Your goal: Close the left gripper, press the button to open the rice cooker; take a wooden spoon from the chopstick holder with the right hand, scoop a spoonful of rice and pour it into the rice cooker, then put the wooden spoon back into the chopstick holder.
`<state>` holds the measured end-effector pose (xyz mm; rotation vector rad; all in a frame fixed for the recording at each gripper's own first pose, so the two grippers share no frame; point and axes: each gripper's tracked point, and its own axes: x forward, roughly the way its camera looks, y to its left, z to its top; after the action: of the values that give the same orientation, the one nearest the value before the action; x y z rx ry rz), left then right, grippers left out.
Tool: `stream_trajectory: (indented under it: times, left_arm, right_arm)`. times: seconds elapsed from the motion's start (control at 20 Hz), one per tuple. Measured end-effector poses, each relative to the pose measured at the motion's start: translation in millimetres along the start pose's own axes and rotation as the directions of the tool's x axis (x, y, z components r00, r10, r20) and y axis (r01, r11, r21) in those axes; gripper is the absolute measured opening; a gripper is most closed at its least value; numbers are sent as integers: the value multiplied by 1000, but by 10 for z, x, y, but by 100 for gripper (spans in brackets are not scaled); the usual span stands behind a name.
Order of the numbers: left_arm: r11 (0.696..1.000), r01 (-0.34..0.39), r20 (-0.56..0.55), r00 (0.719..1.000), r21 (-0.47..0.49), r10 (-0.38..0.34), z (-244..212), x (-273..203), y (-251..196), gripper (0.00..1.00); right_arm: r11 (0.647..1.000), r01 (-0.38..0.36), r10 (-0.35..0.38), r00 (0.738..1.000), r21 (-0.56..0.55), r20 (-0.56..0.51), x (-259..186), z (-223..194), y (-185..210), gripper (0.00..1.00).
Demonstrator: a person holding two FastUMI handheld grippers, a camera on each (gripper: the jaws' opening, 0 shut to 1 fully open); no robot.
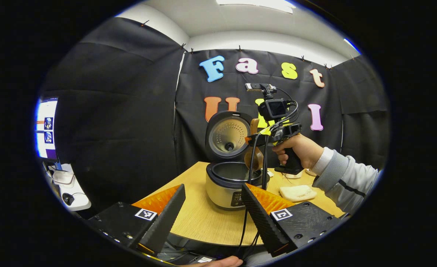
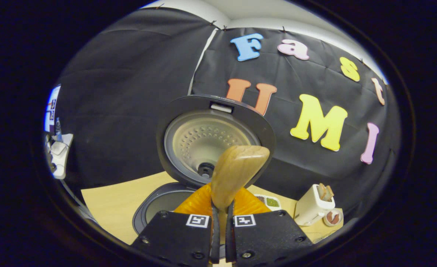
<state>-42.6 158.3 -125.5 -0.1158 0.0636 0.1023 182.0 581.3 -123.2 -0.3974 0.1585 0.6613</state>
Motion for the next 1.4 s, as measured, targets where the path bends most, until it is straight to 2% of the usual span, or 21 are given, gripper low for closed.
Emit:
stream_trajectory:
  times: [0.2,0.45,0.75,1.0,1.4]
  left_arm:
    - [1000,-7,-2,1000,-8,7,-5,10,-6,96]
    - [1000,3,6,1000,15,-3,36,18,-151,96]
    - [999,37,4,999,34,-37,33,114,-457,96]
    - [999,34,20,999,16,-34,57,194,-678,96]
    - [997,72,35,997,24,-72,153,347,-1082,96]
  right_arm:
    - [999,18,-18,1000,-27,23,-54,47,-36,11]
    - [999,34,-35,999,36,35,-312,70,-322,11]
    - [991,84,-88,996,106,27,-551,-118,-943,11]
    - [976,147,-149,989,162,3,-813,-375,-1543,11]
    - [933,251,-253,967,257,-26,-1327,-797,-2540,12]
